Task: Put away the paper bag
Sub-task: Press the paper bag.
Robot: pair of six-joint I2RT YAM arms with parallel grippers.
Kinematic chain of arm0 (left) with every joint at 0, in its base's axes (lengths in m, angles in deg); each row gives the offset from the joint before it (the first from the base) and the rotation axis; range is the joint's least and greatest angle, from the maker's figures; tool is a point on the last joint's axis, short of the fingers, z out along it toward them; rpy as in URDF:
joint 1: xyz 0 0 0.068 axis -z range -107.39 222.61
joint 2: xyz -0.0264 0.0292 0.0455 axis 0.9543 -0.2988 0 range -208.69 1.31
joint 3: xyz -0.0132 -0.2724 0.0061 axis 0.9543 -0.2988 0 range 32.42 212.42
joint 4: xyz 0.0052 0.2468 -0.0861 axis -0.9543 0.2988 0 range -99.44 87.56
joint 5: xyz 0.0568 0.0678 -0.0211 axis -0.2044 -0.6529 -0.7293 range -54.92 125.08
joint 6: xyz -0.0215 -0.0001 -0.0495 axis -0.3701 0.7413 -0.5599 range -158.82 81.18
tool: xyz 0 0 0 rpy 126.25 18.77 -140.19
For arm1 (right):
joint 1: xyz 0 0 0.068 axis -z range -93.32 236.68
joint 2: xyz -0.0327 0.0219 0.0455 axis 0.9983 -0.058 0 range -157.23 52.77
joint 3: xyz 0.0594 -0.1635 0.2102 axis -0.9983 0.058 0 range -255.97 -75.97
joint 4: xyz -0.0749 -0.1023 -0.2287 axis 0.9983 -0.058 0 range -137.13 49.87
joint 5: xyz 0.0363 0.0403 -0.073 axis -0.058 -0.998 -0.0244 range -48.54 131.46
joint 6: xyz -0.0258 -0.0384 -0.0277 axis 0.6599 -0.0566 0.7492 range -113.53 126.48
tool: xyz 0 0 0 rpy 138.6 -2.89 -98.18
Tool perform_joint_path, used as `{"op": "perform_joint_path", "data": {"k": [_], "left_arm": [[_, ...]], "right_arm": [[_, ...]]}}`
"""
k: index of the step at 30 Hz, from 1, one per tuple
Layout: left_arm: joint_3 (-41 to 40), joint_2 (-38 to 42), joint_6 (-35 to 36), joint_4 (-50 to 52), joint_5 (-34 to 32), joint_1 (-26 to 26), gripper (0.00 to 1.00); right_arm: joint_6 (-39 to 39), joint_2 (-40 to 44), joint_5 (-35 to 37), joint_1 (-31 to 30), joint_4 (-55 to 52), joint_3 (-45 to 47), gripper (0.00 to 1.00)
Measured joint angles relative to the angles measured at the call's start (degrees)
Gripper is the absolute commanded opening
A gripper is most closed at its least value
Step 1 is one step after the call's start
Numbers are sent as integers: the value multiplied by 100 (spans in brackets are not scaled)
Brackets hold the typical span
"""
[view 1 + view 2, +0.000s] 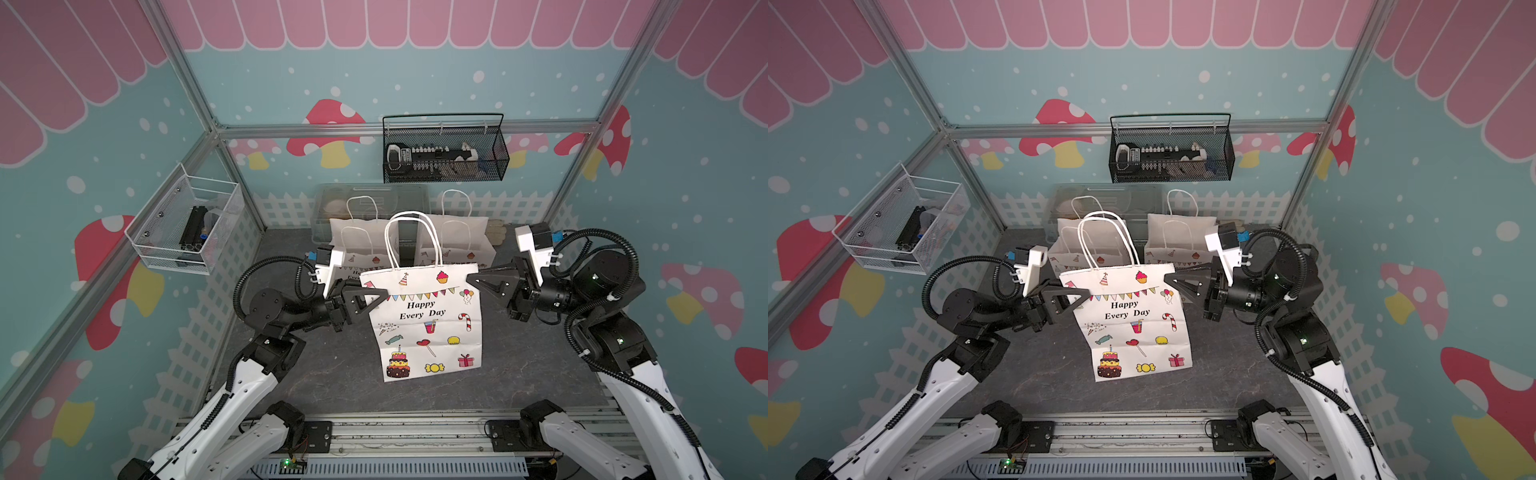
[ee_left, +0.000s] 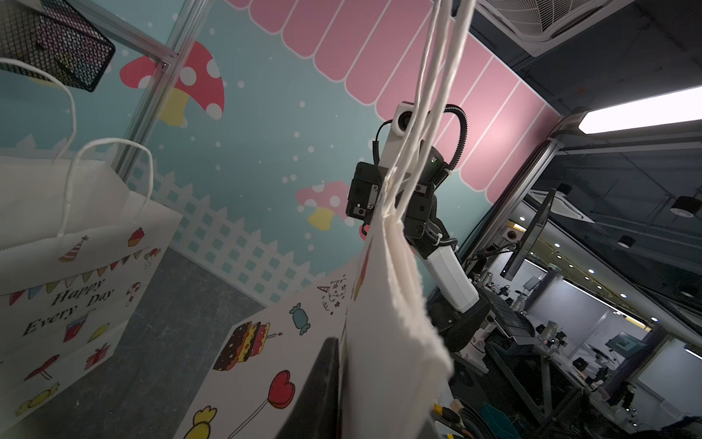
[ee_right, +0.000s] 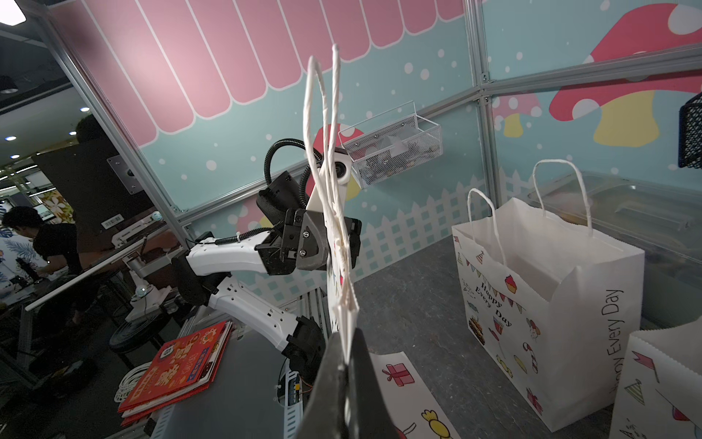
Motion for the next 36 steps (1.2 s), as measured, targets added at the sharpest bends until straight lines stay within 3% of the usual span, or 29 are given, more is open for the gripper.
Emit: {"op": "perform_joint_path", "data": {"k": [4, 7, 13, 15, 25, 30, 34, 36], "left_arm": [[-2, 2, 0, -7, -13, 0, 2], [-2, 2, 0, 0, -13, 0, 0], [4, -4, -96, 44, -11, 0, 0], [13, -4, -153, 52, -11, 0, 0], [17, -74, -542, -254, -28, 0, 0], [17, -151, -778, -632, -72, 0, 0], [17, -164, -874, -822, -96, 0, 0], [15, -160, -876, -831, -96, 0, 0]], "right_arm": [[-59, -2, -55, 26, 42, 33, 1], [-90, 11, -90, 26, 66, 55, 13], [2, 85, -149, 26, 7, 225, 56], [66, 98, -203, 26, -61, 284, 66], [297, 343, -590, 26, -509, 708, 75], [315, 483, -699, 26, -608, 1029, 88], [535, 634, -402, 26, -964, 1064, 99], [688, 708, -114, 26, -1191, 970, 99]]}}
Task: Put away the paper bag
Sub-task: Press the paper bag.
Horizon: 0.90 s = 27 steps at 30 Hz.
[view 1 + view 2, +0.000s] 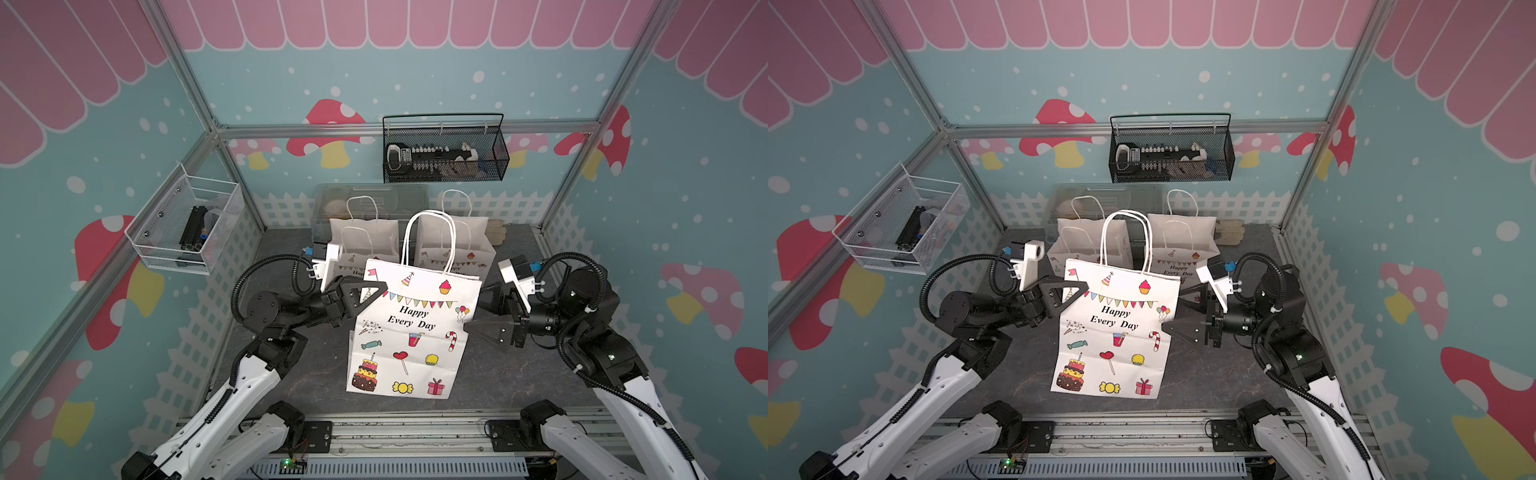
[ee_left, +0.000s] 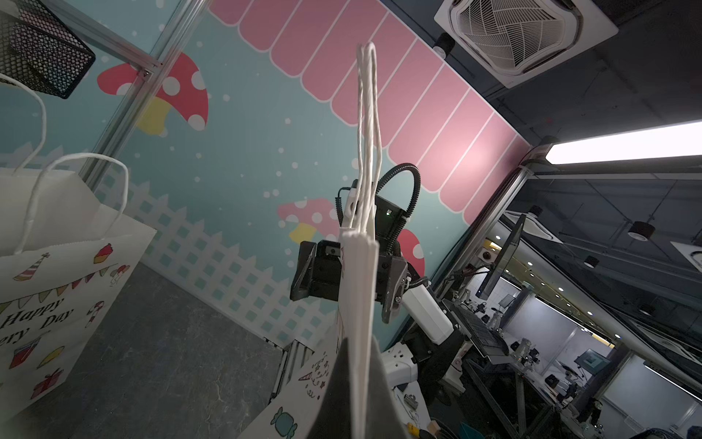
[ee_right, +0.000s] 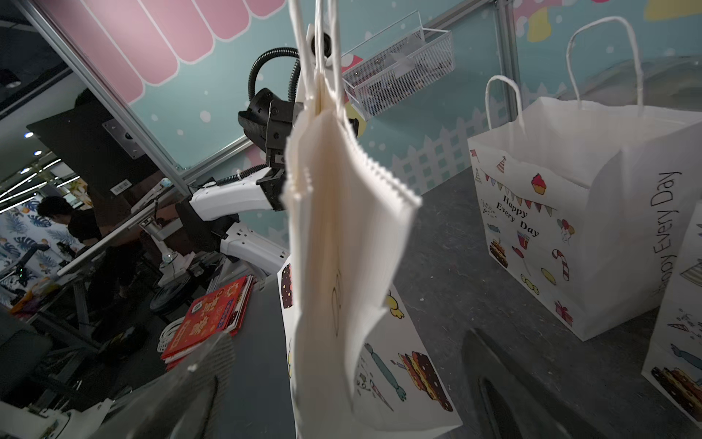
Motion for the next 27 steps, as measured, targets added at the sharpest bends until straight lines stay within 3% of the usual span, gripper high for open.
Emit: {"op": "perform_joint_path", "data": {"k": [5, 9, 15, 20, 27], "left_arm": [[-15, 2, 4, 9, -2, 0, 0], [-15, 7, 0, 0, -15, 0, 0], [-15, -13, -107, -219, -151, 0, 0], [-17, -96, -254, -511, -317, 0, 0], [-55, -118, -302, -579, -487, 0, 0]], "right_arm": [[153, 39, 365, 0, -55, -214, 99], [-417, 7, 72, -9, 866, 243, 99], [-1200, 94, -39, -332, 1871, 1043, 84], [-1432, 160, -22, -625, 2398, 1091, 63], [-1582, 103, 85, -721, 2732, 1263, 14]]}}
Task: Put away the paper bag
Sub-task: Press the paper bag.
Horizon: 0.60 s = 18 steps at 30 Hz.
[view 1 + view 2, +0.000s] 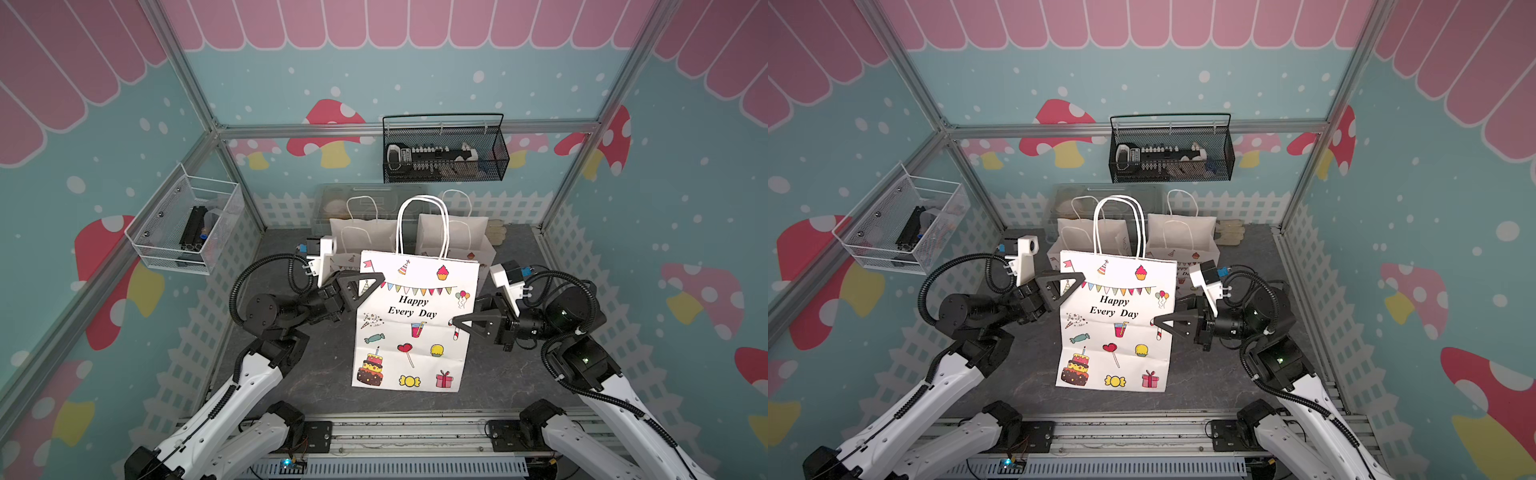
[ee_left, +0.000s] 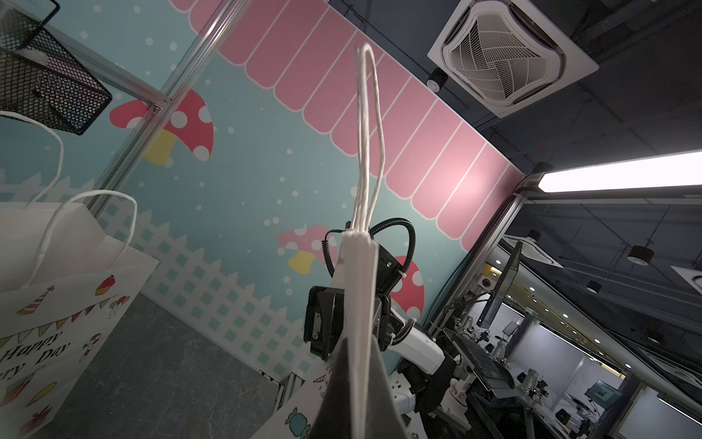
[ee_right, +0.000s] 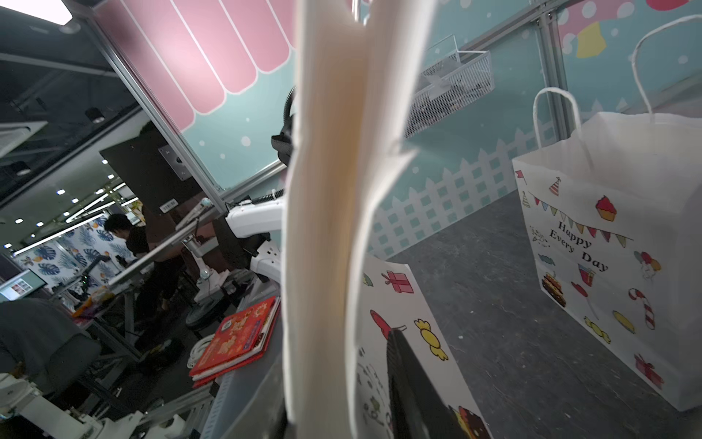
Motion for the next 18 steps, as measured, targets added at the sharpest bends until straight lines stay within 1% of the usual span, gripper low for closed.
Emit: {"op": "perform_joint_path", "data": {"k": [2, 3, 5, 8, 11, 12, 14, 15, 17, 18], "left_arm": [[-20, 0, 26, 42, -33, 0, 1], [-26, 0, 55, 85, -52, 0, 7], [-31, 4, 140, 214, -63, -20, 19], [-46, 39, 321, 518, 22, -31, 45], [-234, 175, 494, 765, 142, -31, 64], [-341, 240, 540, 815, 155, -31, 69], [-616, 374, 570, 874, 208, -31, 74], [-743, 424, 568, 879, 221, -31, 75], [-977, 501, 560, 892, 232, -31, 73], [-1049, 525, 560, 907, 234, -31, 69]], "right_arm": [[74, -31, 74, 0, -83, -9, 5], [118, -44, 109, 2, -153, -20, 0], [225, -70, 227, 2, -372, -74, 0], [428, -162, 341, 9, -717, -262, 0], [568, -280, 367, 101, -946, -503, 0], [595, -317, 358, 151, -988, -581, 0], [643, -380, 361, 262, -1051, -732, 0], [658, -398, 354, 308, -1062, -780, 0], [691, -433, 260, 387, -1093, -857, 0], [697, -448, 216, 396, -1110, -870, 0]]}}
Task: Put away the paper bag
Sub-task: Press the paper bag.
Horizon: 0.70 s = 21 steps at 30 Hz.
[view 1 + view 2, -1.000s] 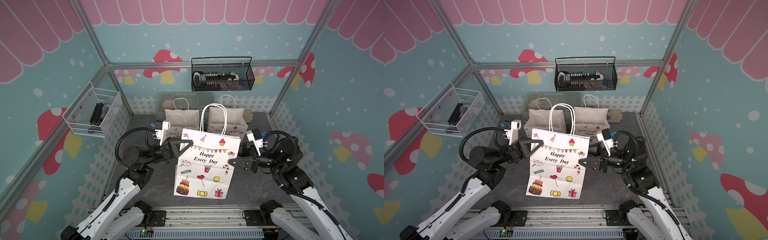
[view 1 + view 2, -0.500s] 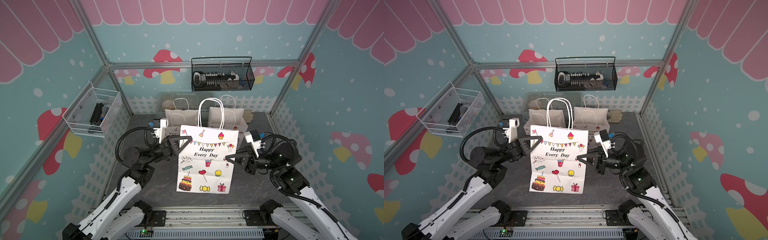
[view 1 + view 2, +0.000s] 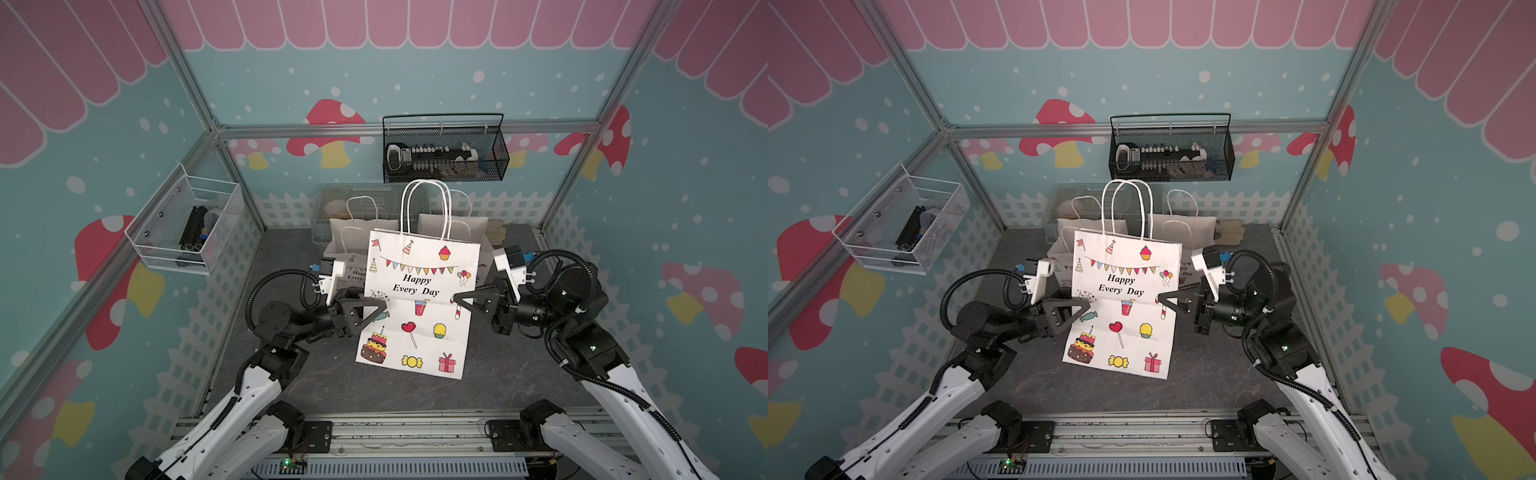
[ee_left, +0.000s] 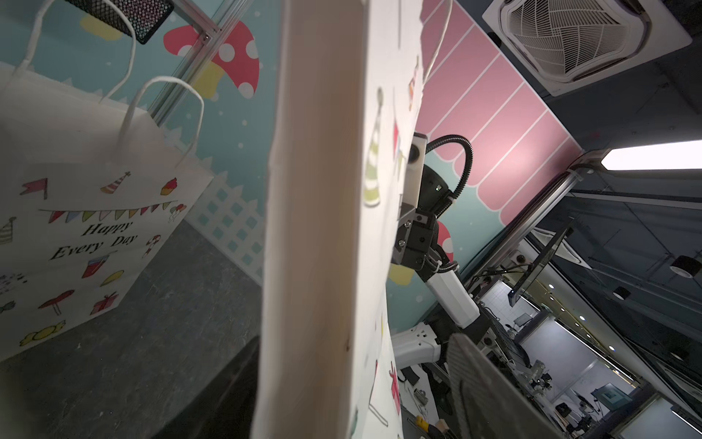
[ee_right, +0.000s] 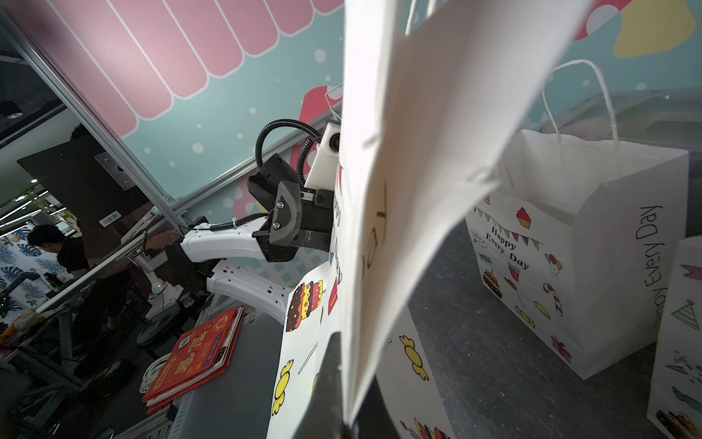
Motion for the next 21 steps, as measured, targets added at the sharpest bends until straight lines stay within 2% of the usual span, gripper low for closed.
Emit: {"op": "perform_joint_path", "data": {"k": [8, 9, 11, 13, 18, 21], "left_arm": [[-114, 44, -9, 70, 20, 9, 30], [-114, 11, -17, 39, 20, 17, 23], [-114, -68, -61, -28, 24, 61, 2], [-114, -146, -52, -103, 50, 131, 0], [-111, -136, -44, -101, 22, 212, 0], [-96, -55, 42, 81, -55, 232, 0]], "right_arm": [[0, -79, -354, 31, -57, -2, 0], [0, -72, -374, 31, -70, -2, 0], [2, -50, -398, 31, -105, -2, 0], [4, -13, -398, 44, -170, -2, 2], [46, 63, -404, 63, -273, 0, 28], [83, 105, -424, 61, -367, 20, 56]]}}
